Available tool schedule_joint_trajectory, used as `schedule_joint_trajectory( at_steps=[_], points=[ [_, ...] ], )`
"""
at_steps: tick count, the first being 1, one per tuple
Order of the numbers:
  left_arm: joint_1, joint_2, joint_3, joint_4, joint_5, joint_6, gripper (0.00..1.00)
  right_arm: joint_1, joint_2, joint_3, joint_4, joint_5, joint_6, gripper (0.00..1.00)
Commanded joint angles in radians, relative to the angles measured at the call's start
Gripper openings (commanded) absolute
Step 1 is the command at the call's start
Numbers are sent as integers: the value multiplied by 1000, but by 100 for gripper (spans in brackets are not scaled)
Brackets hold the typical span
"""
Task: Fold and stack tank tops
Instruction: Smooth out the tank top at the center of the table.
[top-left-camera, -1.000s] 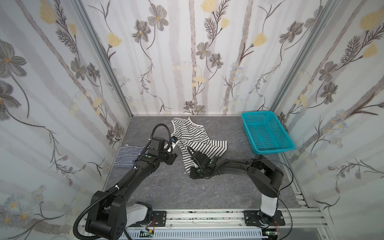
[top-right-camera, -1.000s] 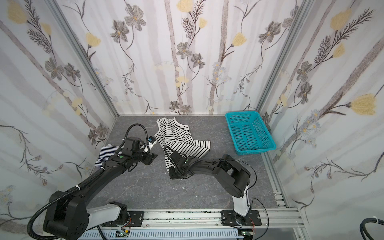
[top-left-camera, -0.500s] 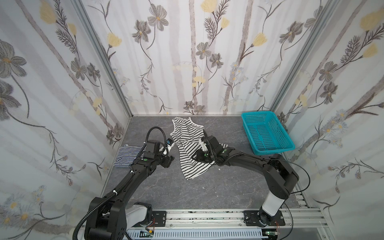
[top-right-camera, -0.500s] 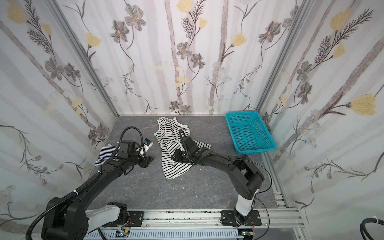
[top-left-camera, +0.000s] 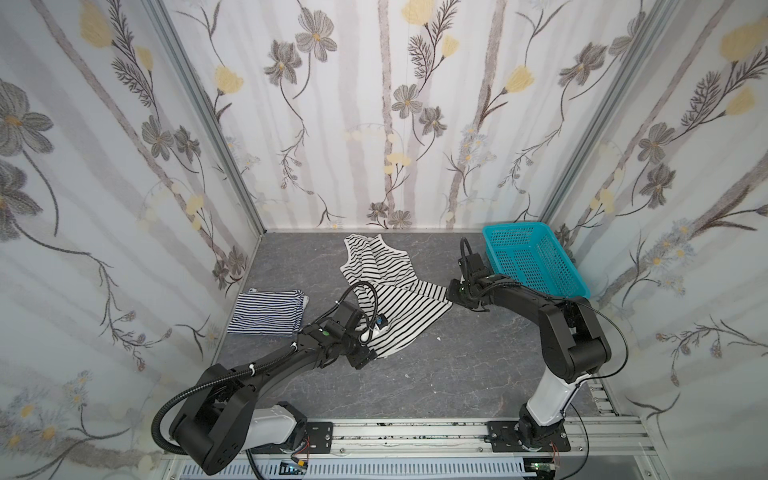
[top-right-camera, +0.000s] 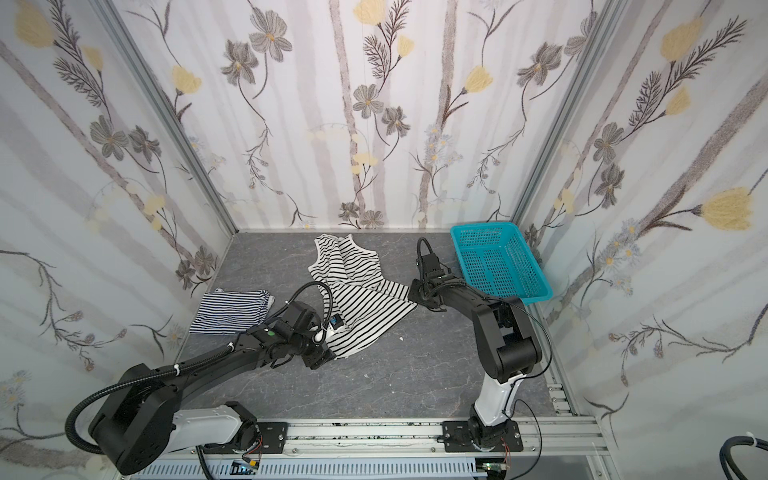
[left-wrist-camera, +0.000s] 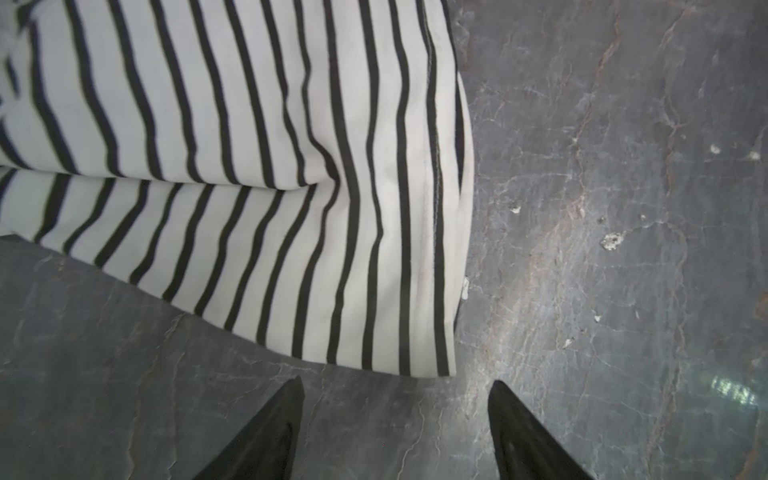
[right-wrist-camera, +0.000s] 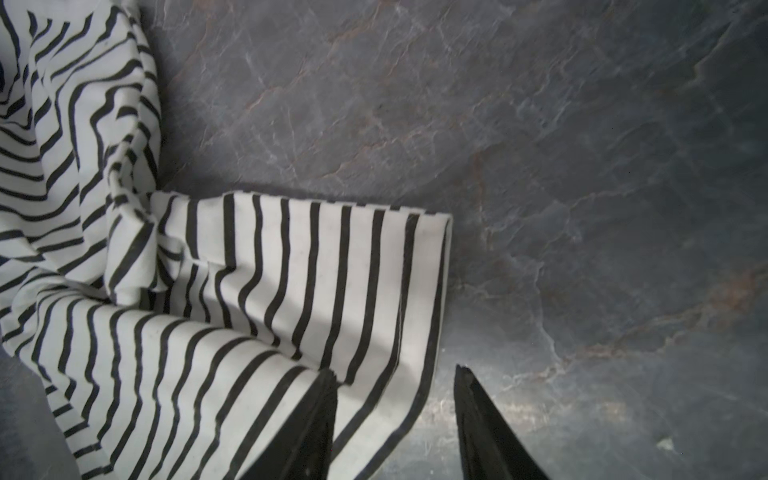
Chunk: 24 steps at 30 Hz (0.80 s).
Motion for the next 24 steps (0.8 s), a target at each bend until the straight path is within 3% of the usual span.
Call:
schedule_joint_trajectory(
  at_steps=[1,12,16,20,24],
  points=[
    [-34,44,1,2,-54,21,72,-41,58,54,-6,13,-36,48],
    [-98,122,26,6,-111,12,71,-91,163,133,-12,-20,-63,47],
    [-109,161,38,6,-158,5,61,-90,181,132,-6,-23,-69,46],
    [-109,167,37,3,-201,-4,43,-82,191,127,24,-95,-74,43],
    [-110,140,24,0,-255,-4,32,-49,184,123,20,-107,-84,41]
  ],
)
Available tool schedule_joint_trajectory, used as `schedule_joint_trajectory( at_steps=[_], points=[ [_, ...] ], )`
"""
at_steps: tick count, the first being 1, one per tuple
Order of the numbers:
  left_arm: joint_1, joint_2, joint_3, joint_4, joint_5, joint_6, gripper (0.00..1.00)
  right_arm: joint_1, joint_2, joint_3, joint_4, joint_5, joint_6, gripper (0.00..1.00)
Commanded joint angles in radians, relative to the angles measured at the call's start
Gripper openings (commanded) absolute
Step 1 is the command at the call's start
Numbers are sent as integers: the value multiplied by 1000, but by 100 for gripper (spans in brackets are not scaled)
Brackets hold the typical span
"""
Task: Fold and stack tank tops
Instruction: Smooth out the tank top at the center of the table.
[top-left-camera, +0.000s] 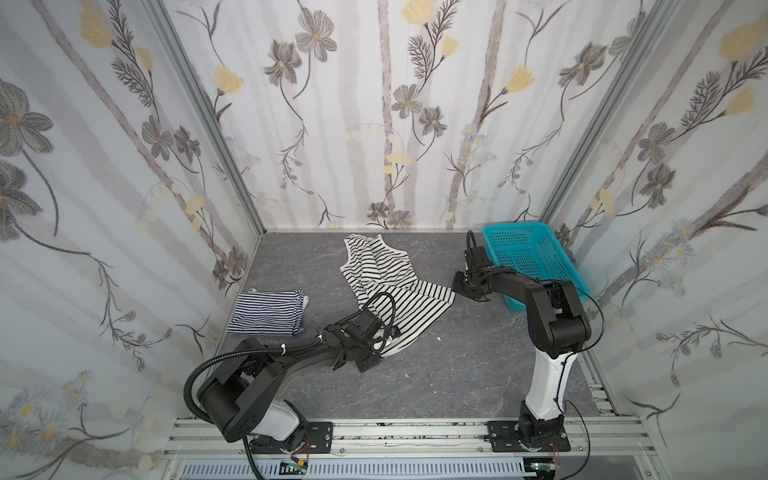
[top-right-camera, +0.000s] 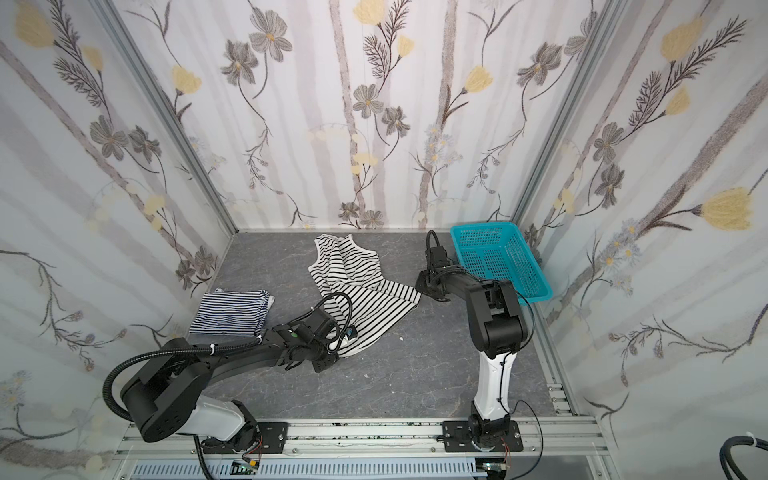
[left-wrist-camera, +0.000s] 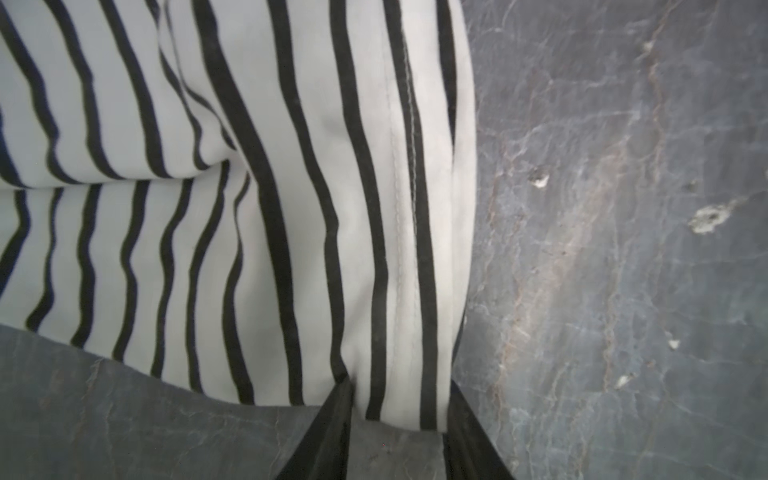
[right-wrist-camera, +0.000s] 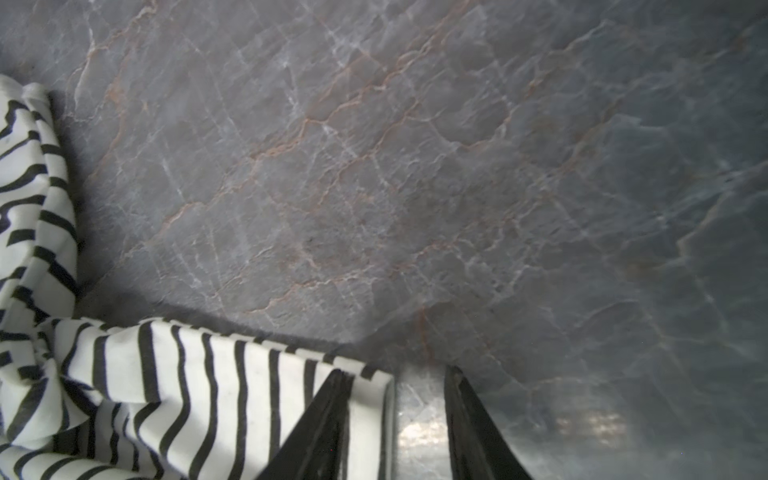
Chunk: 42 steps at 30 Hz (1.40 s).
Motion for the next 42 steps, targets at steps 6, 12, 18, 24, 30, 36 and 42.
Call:
schedule_joint_trajectory(
  at_steps=[6,12,18,24,30,36,42],
  points=[
    [2,-80,-26,-25,-155,23,24,37,-14,-31,-7,-58,-10,37],
    [51,-189,-19,-26,-208,95,17,41,-107,-80,17,-58,4,0],
    [152,-326,-42,-111,-203,320,20,73,-293,-196,9,-36,25,0],
    [274,-389,-26,-184,-129,421,20,151,-442,-316,6,-9,66,0],
    [269,-396,9,-274,134,265,62,179,-469,-403,27,15,95,0],
    [173,-364,-52,-227,168,164,69,178,-486,-438,36,31,107,0],
    [112,-298,-84,-112,115,124,70,179,-463,-440,51,23,113,0]
  ],
)
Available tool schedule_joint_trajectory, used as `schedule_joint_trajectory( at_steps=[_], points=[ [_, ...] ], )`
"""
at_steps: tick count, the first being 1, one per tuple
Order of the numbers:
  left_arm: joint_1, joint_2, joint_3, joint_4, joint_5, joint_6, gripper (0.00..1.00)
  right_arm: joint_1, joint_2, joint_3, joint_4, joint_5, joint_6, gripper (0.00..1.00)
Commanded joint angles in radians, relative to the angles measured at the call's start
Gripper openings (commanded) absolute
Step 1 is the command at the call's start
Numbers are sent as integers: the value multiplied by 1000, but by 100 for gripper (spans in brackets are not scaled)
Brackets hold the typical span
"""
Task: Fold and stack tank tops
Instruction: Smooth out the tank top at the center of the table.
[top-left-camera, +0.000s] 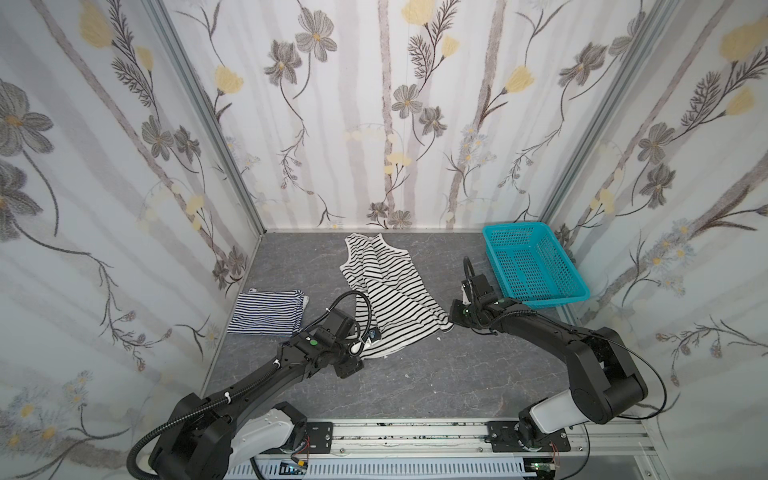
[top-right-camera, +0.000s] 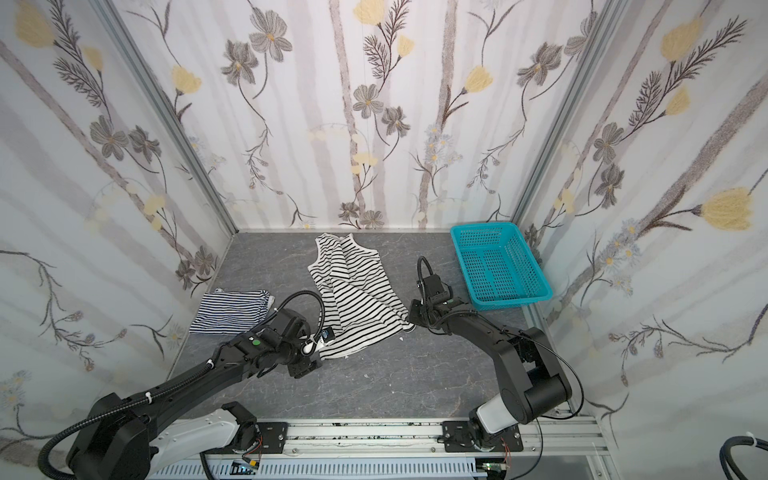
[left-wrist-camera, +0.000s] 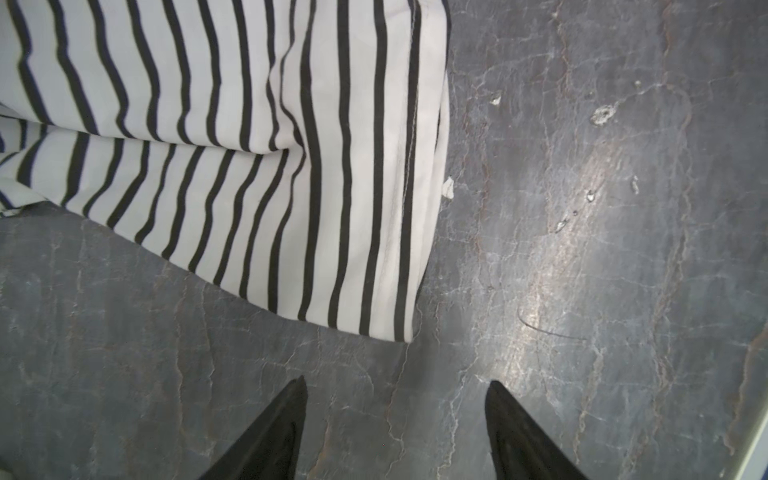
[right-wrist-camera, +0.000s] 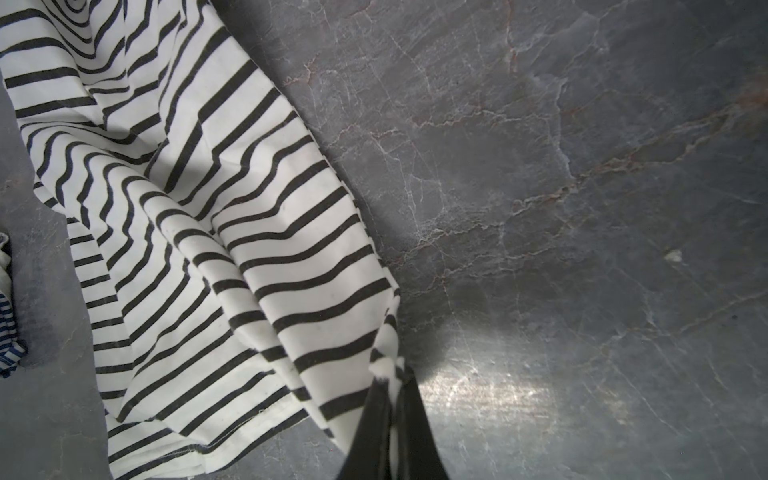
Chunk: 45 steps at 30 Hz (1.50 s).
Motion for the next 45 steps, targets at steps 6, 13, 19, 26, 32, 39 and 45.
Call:
schedule_joint_trajectory(
  at_steps=[6,13,19,26,32,39,45],
  points=[
    [-36,122,12,135,-38,-25,68,-1,11,-7,51,8,24,0],
    [-41,228,24,154,-60,5,56,-3,-1,-6,43,9,24,0],
    [-47,252,4,151,-69,27,40,-20,-27,-7,33,7,21,0],
    [-47,313,25,154,-100,14,9,-30,-45,10,27,-27,15,0],
    [-24,251,40,154,-115,-1,0,-49,-74,3,27,-36,17,0],
    [113,108,122,127,-109,12,0,-81,-168,-6,26,-44,27,0],
    [228,38,261,76,-79,10,0,-81,-262,36,-2,-37,45,0]
  ],
)
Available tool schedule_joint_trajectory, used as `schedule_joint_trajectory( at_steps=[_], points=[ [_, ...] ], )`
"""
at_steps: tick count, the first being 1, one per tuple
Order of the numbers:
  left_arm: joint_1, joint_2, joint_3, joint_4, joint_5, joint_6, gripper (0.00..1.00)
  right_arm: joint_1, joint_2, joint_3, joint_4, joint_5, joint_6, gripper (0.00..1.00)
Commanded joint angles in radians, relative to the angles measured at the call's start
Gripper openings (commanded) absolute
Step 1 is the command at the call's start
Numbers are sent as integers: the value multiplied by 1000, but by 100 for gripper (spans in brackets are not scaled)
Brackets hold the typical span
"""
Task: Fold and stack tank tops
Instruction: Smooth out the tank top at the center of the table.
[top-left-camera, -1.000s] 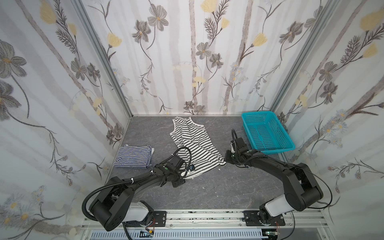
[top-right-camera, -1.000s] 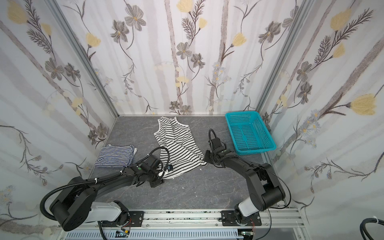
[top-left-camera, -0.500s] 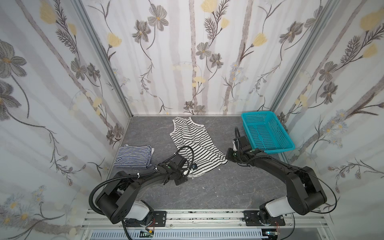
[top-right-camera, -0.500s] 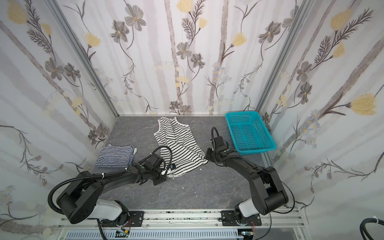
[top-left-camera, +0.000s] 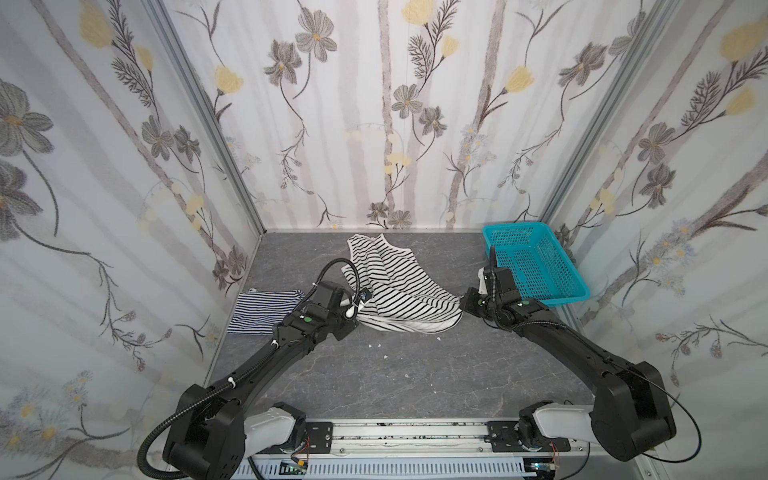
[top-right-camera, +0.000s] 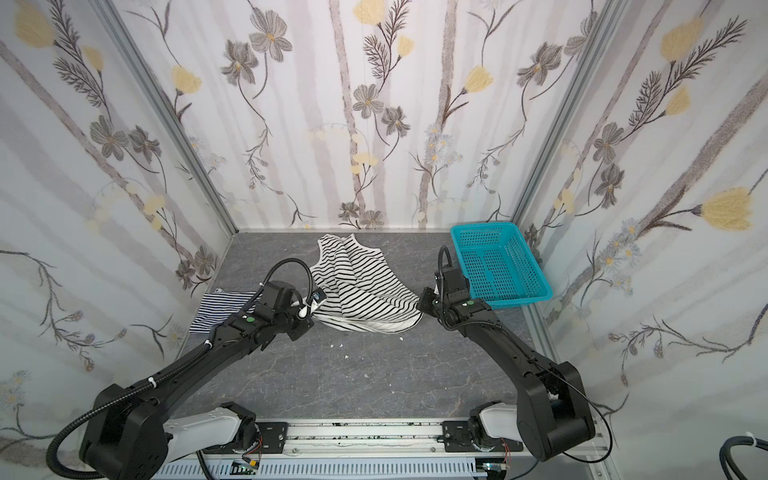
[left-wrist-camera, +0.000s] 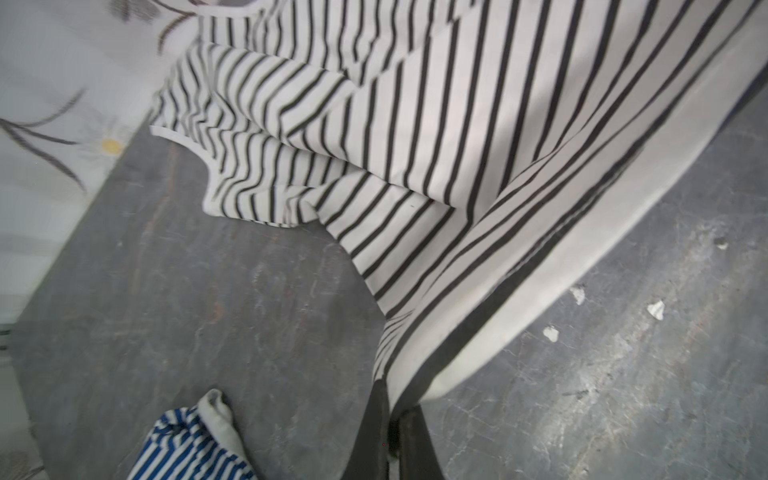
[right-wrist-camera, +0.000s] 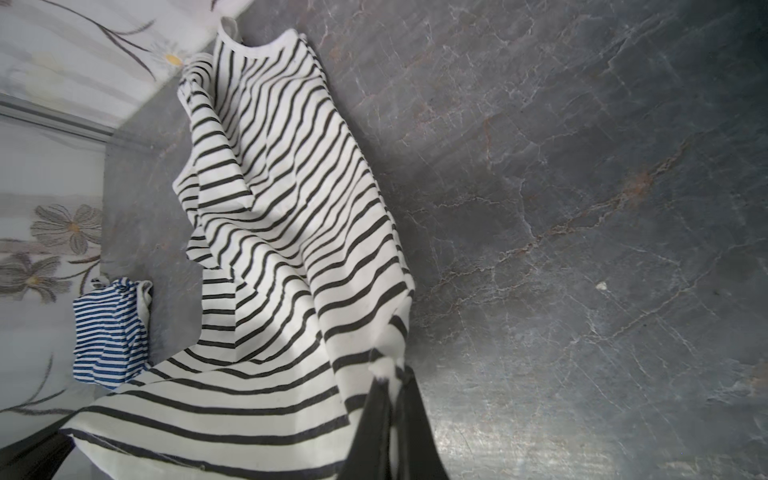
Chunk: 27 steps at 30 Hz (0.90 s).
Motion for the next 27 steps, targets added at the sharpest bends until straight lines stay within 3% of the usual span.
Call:
schedule_joint_trajectory(
  at_steps=[1,9,16,27],
  points=[
    [35,-28,70,-36,22,3,0,0,-49,31,7,3,19,0],
    [91,-49,313,-64,4,-23,0,6,-201,188,-66,16,9,0],
    [92,-46,613,-92,-32,-87,0,58,-286,455,-199,55,-58,0],
    [92,-72,954,-215,5,-183,0,85,-398,686,-256,51,-160,0]
  ],
)
